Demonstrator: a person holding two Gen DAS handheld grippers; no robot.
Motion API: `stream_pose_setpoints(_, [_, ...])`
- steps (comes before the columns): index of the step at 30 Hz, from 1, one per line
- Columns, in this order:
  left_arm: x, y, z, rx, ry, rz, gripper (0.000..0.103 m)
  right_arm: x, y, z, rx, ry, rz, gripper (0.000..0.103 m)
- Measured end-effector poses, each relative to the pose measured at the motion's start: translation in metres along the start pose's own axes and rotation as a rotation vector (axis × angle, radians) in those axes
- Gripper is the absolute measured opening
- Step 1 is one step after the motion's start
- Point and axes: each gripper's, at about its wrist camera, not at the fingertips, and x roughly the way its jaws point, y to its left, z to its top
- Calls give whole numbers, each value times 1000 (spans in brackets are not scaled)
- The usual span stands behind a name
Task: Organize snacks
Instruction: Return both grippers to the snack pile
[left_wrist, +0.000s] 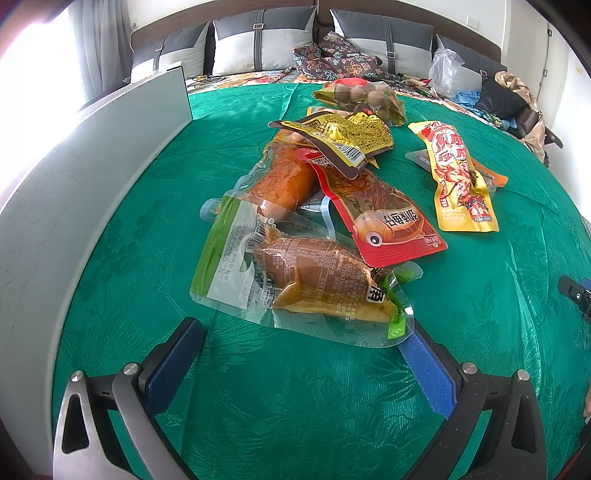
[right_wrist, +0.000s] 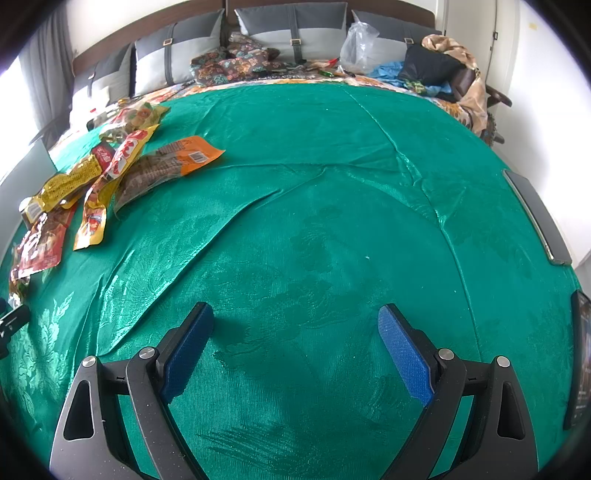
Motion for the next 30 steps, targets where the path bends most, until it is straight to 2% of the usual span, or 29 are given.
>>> stream_pose_setpoints(26, [-2, 1, -2, 1, 1, -5, 103, 0, 0, 0, 2, 0, -1, 93])
stream_pose_setpoints(30, [-6, 4, 0, 57, 67, -54, 103, -1, 0, 0, 3, 0, -1, 93])
